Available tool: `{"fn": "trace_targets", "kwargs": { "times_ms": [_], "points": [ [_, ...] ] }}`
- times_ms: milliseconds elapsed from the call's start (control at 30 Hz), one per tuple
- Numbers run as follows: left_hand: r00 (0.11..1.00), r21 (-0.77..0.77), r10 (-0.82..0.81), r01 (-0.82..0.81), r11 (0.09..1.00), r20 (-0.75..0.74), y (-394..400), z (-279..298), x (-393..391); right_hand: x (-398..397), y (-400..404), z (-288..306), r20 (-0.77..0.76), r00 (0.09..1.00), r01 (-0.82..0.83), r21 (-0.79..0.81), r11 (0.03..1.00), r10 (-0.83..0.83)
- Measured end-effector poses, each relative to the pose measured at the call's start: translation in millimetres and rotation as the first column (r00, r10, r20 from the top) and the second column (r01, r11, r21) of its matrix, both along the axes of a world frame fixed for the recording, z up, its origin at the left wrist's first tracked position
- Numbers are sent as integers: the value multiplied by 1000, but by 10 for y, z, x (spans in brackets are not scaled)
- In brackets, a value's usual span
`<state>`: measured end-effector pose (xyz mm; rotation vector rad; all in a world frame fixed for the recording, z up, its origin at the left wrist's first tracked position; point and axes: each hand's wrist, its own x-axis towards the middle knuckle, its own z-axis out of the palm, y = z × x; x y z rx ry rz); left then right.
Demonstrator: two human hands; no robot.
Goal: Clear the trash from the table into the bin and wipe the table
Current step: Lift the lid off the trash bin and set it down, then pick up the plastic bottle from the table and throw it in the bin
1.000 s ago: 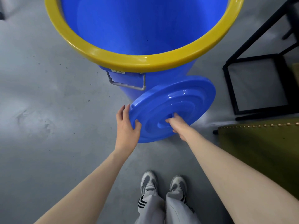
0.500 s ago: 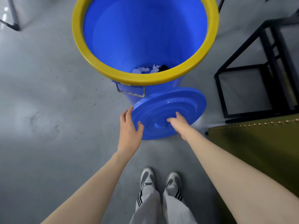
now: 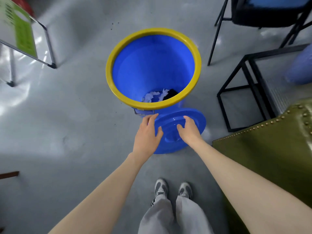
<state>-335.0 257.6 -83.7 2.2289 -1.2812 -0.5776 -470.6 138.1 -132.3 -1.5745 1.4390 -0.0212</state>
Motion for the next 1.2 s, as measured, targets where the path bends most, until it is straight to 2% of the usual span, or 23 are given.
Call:
{"fn": "trace_targets", "kwargs": {
  "times_ms": [267, 400, 533, 700, 833, 1033, 1200],
  "points": [
    [979, -6, -150, 152, 988, 140, -213, 611, 55, -142, -44, 860, -42, 989, -149, -224, 963, 143],
    [929, 13, -285, 290, 957, 236, -360, 823, 128, -349, 14, 1237, -288, 943, -279, -401, 873, 169],
    [831, -4, -430, 461, 887, 354, -429, 1037, 173, -535, 145, 1576, -486, 873, -315, -497, 808, 41],
    [669, 33, -592, 649, 760, 449, -599, 1430, 100, -703, 450, 1941, -547, 816, -188, -558, 808, -188],
    [527, 37, -671, 771, 635, 522, -740, 1758, -131, -918, 728, 2180, -589, 751, -126, -571, 811, -298],
    [303, 21, -703, 911, 411, 644, -676, 2088, -706, -1457, 1329, 2521, -594, 637, -4, -640, 769, -491],
    [159, 22, -706, 971, 240, 690, -411, 2155, -1262, -1946, 1937, 2653, -582, 558, 94, -664, 742, -592]
  ]
}}
